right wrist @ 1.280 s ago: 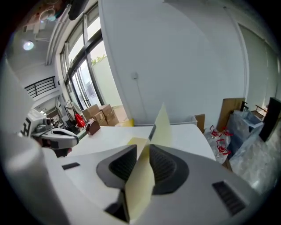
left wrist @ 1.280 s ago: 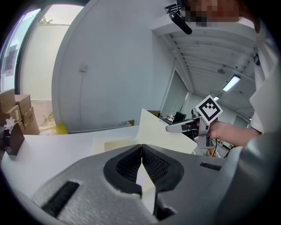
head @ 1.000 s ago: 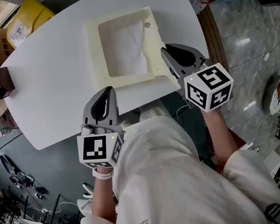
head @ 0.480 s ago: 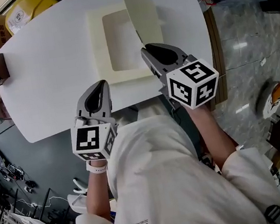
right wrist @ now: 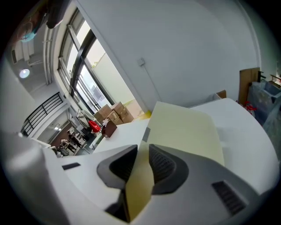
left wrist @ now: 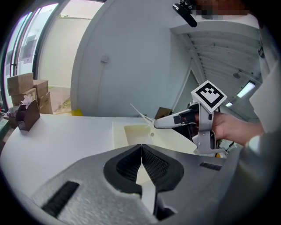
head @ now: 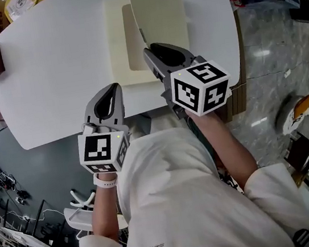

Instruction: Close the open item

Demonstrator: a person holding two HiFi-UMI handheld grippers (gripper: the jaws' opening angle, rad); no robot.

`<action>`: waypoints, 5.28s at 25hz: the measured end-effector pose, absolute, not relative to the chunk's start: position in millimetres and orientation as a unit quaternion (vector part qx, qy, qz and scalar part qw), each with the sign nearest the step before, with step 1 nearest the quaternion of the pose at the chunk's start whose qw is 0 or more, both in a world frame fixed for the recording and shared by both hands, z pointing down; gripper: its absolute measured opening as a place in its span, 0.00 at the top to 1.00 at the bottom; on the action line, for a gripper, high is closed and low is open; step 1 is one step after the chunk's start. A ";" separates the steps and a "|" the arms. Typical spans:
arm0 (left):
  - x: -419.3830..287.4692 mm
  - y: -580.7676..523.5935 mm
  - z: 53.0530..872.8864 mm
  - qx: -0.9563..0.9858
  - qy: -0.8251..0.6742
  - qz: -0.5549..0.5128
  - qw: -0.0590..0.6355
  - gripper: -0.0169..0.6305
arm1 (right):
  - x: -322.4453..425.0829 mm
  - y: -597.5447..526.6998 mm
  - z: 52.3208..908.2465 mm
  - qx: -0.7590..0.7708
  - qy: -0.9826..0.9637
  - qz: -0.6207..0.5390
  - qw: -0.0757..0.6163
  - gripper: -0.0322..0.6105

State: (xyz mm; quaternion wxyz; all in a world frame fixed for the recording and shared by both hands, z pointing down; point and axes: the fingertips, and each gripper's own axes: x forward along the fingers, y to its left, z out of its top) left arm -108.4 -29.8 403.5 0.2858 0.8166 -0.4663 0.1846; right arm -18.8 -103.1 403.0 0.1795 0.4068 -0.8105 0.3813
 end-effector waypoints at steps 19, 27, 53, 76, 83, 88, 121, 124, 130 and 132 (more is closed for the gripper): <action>-134.1 -15.1 433.9 0.805 -0.468 0.197 0.309 0.94 | -57.3 -100.0 488.6 0.376 -0.798 0.414 0.226 0.80; -125.6 -32.2 457.0 0.810 -0.464 0.212 0.290 0.94 | -68.8 -92.2 506.9 0.330 -0.825 0.365 0.279 0.80; -88.1 -21.7 539.2 0.808 -0.401 0.279 0.330 0.94 | -9.3 -140.6 495.6 0.366 -0.835 0.221 0.345 0.80; -81.0 -56.4 532.1 0.801 -0.421 0.295 0.308 0.93 | 39.9 -151.0 527.0 0.402 -0.801 0.252 0.366 0.92; -87.5 -101.8 521.0 0.798 -0.447 0.286 0.286 0.93 | 35.0 -149.9 532.2 0.390 -0.801 0.244 0.383 0.93; -90.3 -126.6 520.7 0.798 -0.452 0.282 0.282 0.94 | 31.9 -148.3 532.4 0.386 -0.804 0.251 0.377 0.93; -115.4 -92.3 427.6 0.794 -0.461 0.253 0.305 0.94 | 41.7 -114.6 390.3 0.430 -0.842 0.213 0.246 0.93; -118.1 -90.2 402.9 0.801 -0.471 0.229 0.291 0.94 | 46.8 -108.8 360.7 0.442 -0.848 0.187 0.226 0.93; -131.5 -82.1 349.2 0.805 -0.503 0.171 0.265 0.94 | 60.7 -88.7 310.7 0.467 -0.850 0.152 0.192 0.93; -135.3 -80.5 330.7 0.803 -0.514 0.145 0.263 0.94 | 69.3 -83.7 292.3 0.477 -0.849 0.137 0.179 0.93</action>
